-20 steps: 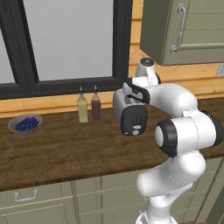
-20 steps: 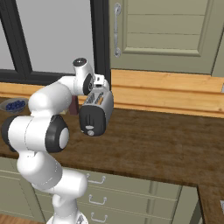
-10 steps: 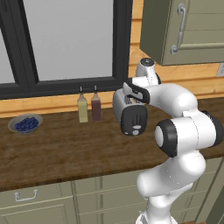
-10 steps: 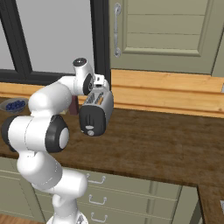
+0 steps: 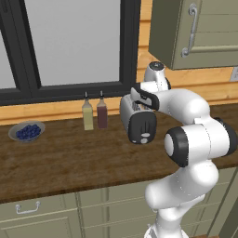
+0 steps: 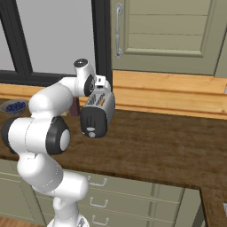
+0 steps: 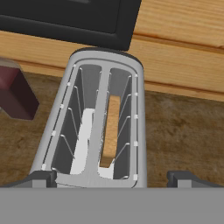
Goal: Start the toaster. Once the lever pops up, take the bread to the plate on the dining counter.
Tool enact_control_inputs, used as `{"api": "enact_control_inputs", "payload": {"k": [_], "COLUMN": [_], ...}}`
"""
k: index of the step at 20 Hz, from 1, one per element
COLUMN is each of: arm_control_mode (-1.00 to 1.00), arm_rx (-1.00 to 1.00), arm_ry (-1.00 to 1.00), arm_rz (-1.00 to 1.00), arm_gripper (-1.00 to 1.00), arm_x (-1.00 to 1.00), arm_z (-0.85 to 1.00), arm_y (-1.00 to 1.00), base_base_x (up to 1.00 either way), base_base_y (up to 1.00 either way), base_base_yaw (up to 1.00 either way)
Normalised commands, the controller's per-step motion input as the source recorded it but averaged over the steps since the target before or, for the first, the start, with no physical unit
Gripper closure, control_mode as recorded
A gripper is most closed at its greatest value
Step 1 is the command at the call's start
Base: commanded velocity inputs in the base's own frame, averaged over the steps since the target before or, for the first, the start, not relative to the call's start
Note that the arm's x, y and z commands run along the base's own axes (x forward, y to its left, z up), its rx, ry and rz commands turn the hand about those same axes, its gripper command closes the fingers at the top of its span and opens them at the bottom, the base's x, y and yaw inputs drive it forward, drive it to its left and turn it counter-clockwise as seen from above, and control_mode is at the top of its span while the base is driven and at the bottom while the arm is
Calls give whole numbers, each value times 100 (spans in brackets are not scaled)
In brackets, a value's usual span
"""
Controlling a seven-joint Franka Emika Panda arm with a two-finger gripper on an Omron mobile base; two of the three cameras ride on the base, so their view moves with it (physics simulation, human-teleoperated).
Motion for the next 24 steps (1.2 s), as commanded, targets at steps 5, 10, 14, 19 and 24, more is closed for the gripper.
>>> {"api": "enact_control_inputs", "payload": {"k": [5, 10, 14, 19, 24], "arm_control_mode": [-100, -100, -100, -100, -100], "arm_rx": [0, 0, 0, 0, 0], "arm_ry": [0, 0, 0, 0, 0], "arm_rz": [0, 0, 0, 0, 0], "arm_gripper": [-100, -100, -100, -100, -100], "arm_x": [0, 0, 0, 0, 0], "arm_z": [0, 0, 0, 0, 0], "arm_y": [0, 0, 0, 0, 0], "base_base_x": [0, 0, 0, 0, 0], "base_base_y": [0, 0, 0, 0, 0], "base_base_yaw": [0, 0, 0, 0, 0]}}
